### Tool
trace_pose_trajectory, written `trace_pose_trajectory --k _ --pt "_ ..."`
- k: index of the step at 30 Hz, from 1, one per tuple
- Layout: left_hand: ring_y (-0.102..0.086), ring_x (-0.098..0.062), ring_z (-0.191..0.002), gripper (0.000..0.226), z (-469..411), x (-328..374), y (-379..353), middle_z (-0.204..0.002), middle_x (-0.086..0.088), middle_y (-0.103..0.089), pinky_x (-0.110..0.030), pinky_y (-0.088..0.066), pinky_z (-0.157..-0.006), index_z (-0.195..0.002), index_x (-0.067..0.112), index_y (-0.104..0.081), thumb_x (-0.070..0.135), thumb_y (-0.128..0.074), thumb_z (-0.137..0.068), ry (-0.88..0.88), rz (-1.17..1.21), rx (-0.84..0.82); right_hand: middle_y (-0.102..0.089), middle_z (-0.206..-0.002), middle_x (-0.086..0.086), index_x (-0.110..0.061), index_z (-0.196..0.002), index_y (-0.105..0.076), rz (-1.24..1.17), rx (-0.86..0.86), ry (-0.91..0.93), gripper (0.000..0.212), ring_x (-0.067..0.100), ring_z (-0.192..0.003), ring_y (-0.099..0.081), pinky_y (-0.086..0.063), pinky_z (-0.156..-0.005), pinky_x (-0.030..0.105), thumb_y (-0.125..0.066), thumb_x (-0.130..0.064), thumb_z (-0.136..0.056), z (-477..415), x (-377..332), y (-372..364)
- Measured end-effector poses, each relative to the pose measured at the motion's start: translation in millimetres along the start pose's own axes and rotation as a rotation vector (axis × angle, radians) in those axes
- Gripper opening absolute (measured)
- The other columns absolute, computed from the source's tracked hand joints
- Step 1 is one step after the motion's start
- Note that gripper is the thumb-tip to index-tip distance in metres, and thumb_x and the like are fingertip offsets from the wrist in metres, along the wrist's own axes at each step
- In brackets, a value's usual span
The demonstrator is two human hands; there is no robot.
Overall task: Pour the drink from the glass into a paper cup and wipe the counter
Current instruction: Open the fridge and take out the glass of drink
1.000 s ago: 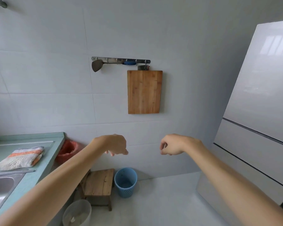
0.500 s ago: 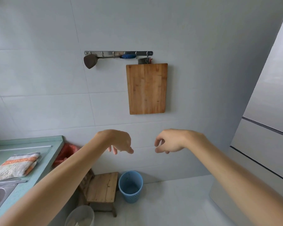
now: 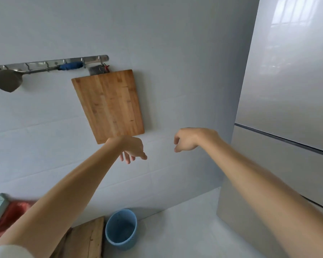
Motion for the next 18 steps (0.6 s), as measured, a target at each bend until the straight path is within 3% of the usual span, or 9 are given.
trace_pose_trajectory --k 4,9,18 --pt "-0.074 -0.022 -0.093 0.042 -51 49 22 -0.108 -0.007 -0.071 -0.033 -0.061 -0.077 -0.126 0.014 -0.061 0.043 -0.06 -0.095 -0.094 -0.002 0.035 -0.06 -0.128 0.003 -0.019 -0.126 -0.059 -0.045 0.068 -0.075 0.043 0.027 -0.114 -0.06 -0.048 -0.098 0.044 -0.06 -0.038 -0.088 -22 52 18" --pt "-0.074 -0.021 -0.092 0.041 -109 103 36 -0.108 -0.006 -0.071 -0.034 -0.061 -0.082 -0.125 0.015 -0.062 0.043 -0.06 -0.095 -0.216 -0.048 0.003 -0.062 -0.123 0.005 -0.017 -0.121 -0.062 -0.048 0.077 -0.182 0.042 0.028 -0.111 -0.062 -0.049 -0.096 0.045 -0.06 -0.037 -0.084 -55 108 24" --pt "-0.073 -0.019 -0.098 0.044 -208 180 98 -0.115 -0.005 -0.069 -0.034 -0.059 -0.087 -0.13 0.018 -0.059 0.045 -0.058 -0.095 -0.459 -0.179 -0.041 -0.057 -0.132 0.003 -0.015 -0.129 -0.057 -0.067 0.1 -0.361 0.047 0.028 -0.118 -0.058 -0.048 -0.099 0.042 -0.06 -0.035 -0.087 -131 178 53"
Point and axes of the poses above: each hand's wrist, its own z-axis away from the middle knuckle, its own y-axis out of the back of the hand, x = y × z, the point moved 6 cm from there along -z, towards the middle knuckle
